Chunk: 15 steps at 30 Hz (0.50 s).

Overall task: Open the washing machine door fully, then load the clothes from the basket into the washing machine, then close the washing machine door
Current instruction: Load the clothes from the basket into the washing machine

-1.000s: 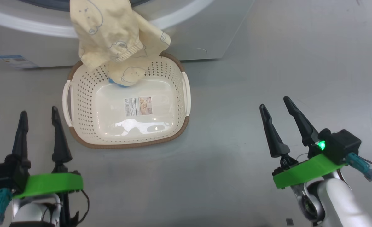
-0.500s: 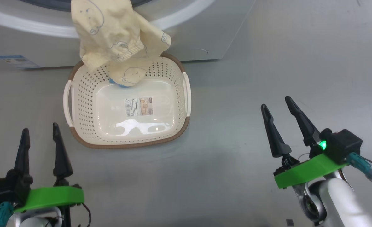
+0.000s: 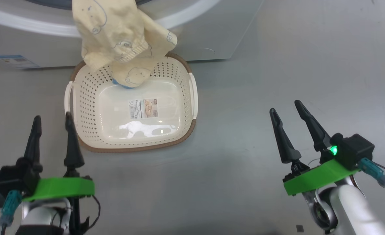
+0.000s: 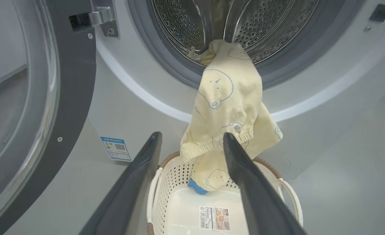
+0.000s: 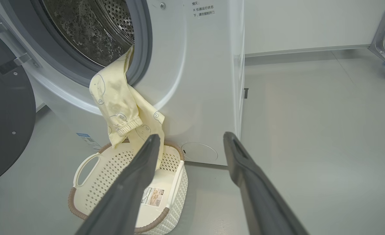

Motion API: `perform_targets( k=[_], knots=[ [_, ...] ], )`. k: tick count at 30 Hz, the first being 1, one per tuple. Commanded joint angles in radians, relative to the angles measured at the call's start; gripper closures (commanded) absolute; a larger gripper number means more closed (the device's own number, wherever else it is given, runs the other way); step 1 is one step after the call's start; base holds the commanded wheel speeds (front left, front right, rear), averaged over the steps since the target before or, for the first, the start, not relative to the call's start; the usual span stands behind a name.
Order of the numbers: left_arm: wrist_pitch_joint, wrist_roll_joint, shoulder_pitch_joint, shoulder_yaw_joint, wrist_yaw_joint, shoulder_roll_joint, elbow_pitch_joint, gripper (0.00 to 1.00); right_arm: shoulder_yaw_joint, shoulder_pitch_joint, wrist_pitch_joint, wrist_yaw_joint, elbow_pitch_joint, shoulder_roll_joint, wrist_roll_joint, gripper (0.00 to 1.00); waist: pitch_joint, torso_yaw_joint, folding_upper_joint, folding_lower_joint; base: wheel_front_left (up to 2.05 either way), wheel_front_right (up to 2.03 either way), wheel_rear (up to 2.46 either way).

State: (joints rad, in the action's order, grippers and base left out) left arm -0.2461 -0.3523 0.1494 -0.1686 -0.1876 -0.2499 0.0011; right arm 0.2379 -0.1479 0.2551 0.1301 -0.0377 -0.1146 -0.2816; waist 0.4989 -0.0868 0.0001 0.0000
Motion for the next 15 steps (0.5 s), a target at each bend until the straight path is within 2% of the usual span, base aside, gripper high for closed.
perform_targets(
  k=[1,8,15],
  knots=[
    [0.002,0.008,0.053,0.028,0.006,-0.018,-0.019,0.00,0.024,0.004,0.007,0.001,0.026,-0.010,-0.006,0.00,0.005,-0.003,-0.0001,0.0000,0.00,0.00,0.00],
    [0.015,0.016,0.248,-0.015,0.050,-0.008,0.073,0.00,0.042,-0.021,0.007,0.001,0.020,-0.008,-0.011,0.00,0.034,-0.030,-0.0001,0.0000,0.00,0.00,0.00],
    [0.025,0.010,0.465,-0.045,0.102,0.009,0.255,0.00,0.047,-0.041,0.007,0.001,0.019,-0.001,-0.012,0.00,0.086,-0.072,-0.0001,0.0000,0.00,0.00,0.00]
  ],
)
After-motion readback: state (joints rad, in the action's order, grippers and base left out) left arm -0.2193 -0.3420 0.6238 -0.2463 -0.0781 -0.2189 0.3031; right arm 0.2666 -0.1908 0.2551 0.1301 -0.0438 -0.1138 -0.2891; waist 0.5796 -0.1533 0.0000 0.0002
